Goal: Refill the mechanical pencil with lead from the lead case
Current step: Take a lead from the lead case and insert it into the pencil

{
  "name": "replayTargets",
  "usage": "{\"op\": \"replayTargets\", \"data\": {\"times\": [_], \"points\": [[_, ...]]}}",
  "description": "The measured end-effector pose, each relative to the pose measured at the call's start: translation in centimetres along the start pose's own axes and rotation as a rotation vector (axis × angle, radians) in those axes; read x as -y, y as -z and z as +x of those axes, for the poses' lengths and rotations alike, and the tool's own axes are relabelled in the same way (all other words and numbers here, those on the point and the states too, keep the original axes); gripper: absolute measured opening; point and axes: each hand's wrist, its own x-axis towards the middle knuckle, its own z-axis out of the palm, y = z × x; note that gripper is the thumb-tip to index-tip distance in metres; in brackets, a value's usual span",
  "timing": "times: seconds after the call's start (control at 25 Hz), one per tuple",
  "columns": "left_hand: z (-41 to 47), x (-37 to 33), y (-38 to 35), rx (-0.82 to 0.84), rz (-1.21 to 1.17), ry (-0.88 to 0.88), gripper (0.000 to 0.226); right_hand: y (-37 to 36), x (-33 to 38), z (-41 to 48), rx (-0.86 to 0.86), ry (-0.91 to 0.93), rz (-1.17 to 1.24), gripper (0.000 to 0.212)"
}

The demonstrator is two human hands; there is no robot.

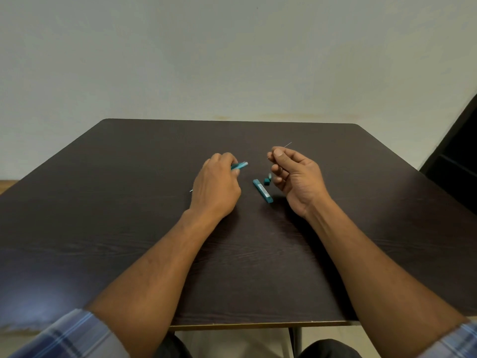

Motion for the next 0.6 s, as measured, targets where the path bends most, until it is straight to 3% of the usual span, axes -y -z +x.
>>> {"op": "replayTargets", "data": {"times": [0.24, 0.6], "points": [[-0.9, -2.1, 0.0, -0.082, -0.242, -0.204, 0.027, 0.1, 0.2, -0.1, 0.022, 0.011, 0.007, 0.003], [-0.8, -1.6, -0.3, -0.069, -0.246, -0.212, 0.03, 0.0, 0.4, -0.4, 0.088, 0.026, 0.006, 0.007]]}}
